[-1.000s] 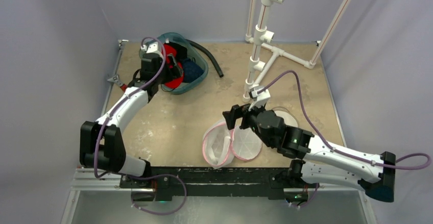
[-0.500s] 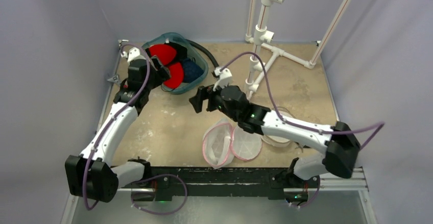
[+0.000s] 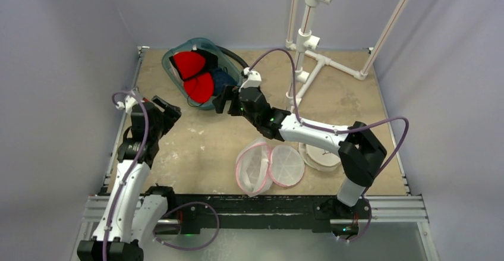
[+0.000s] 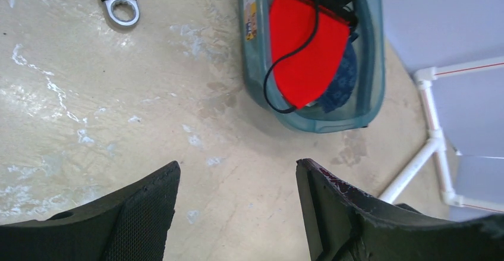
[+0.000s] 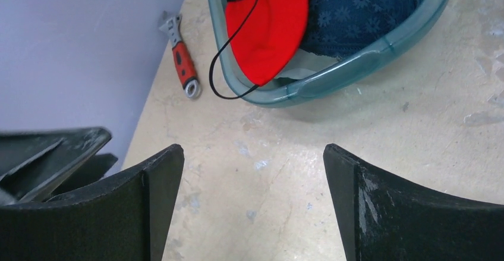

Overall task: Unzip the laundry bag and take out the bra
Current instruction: Close the laundry bag at the center of the board.

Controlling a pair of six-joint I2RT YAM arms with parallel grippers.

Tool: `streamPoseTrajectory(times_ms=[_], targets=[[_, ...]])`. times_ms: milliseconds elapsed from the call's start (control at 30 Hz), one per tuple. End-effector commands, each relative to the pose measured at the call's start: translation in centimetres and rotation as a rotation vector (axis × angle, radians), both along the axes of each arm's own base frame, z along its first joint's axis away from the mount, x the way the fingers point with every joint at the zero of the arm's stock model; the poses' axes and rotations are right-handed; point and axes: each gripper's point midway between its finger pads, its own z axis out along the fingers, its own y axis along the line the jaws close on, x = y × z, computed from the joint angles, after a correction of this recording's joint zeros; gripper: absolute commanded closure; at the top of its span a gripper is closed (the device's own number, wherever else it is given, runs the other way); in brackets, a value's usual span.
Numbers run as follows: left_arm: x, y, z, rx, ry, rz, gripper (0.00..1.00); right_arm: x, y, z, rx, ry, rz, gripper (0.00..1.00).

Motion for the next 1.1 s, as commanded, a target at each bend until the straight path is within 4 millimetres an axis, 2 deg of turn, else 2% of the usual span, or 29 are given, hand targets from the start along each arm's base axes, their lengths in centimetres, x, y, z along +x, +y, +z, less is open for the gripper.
streamPoseTrajectory(times_ms=[0,167,400,533,633,733,800,867,967,1000,1033,1067], targets=[[-1.4,-0.5,-0.6,-0.064,0.038,0.019,0.30,2.5,-1.2,0.9,0.207,0.100,-0.202,0.09],[-2.5,-0.4,-1.2,-0.048,0.073,0.010,0.30,4.0,-0.2,-0.8,0.264,0.185,-0.280,0.07],[-3.2,-0.8,0.0,-0.005,0.065,-0.025,0.31,6.0,2.3,-3.7,0.226,0.248,-0.310,0.08],[-3.3,-1.2,0.4,0.005,0.059,-0.044,0.31,6.3,2.4,-3.7,0.231,0.228,-0.324,0.09],[-3.1,-1.5,0.7,-0.002,0.046,-0.061,0.32,4.9,2.8,-2.9,0.215,0.199,-0.285,0.10],[-2.9,-1.6,1.5,0.005,0.024,-0.075,0.33,2.6,3.3,0.5,0.191,0.109,-0.217,0.10],[-2.6,-1.6,2.3,0.020,0.000,-0.086,0.33,0.5,3.6,3.3,0.178,0.045,-0.157,0.10],[-2.3,-1.8,3.3,0.032,-0.024,-0.106,0.30,-1.7,3.1,5.1,0.154,0.007,-0.103,0.10],[-1.9,-3.0,4.3,0.037,-0.061,-0.198,0.23,-5.1,1.3,6.6,0.105,-0.021,-0.014,0.09],[-1.8,-3.9,4.7,0.028,-0.082,-0.250,0.10,-6.5,0.1,7.5,0.099,-0.038,0.026,0.09],[-2.0,-4.6,4.8,0.008,-0.090,-0.289,0.06,-7.6,-1.2,7.4,0.081,-0.038,0.046,0.09],[-2.2,-6.0,5.0,-0.031,-0.113,-0.355,0.05,-8.7,-2.6,6.9,0.067,-0.036,0.059,0.08]])
